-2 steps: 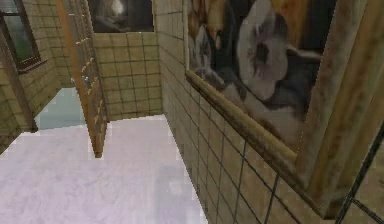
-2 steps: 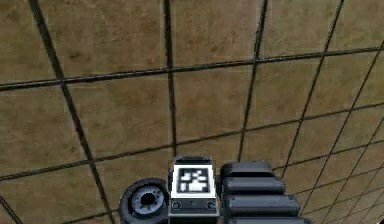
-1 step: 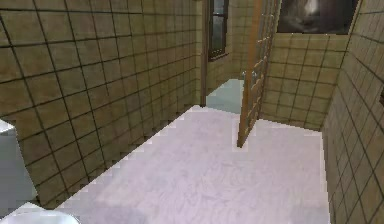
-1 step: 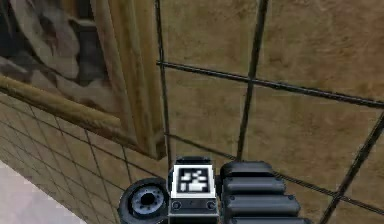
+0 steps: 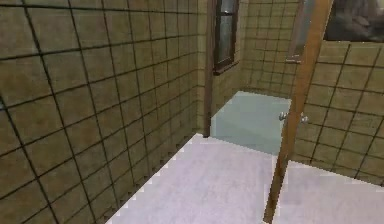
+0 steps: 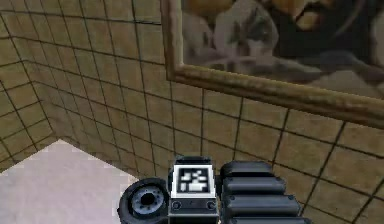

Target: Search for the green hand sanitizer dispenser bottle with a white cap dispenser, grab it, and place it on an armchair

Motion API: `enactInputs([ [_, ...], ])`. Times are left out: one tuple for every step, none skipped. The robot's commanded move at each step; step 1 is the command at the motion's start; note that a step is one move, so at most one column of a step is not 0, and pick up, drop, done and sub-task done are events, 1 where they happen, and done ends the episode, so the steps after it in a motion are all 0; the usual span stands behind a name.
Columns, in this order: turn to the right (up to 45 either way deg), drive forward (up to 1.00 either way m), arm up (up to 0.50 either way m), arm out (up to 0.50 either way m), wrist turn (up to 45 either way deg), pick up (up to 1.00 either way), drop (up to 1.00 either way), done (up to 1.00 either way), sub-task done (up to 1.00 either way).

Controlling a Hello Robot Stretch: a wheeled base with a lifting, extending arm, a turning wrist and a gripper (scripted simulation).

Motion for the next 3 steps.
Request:
enactInputs([
  [0.0, 1.00, 0.00, 0.00, 0.0, 0.00, 0.00, 0.00, 0.00],
  [6.0, 0.00, 0.00, 0.00, 0.0, 0.00, 0.00, 0.00, 0.00],
  [0.0, 0.20, 0.00, 0.00, 0.0, 0.00, 0.00, 0.00, 0.00],
])
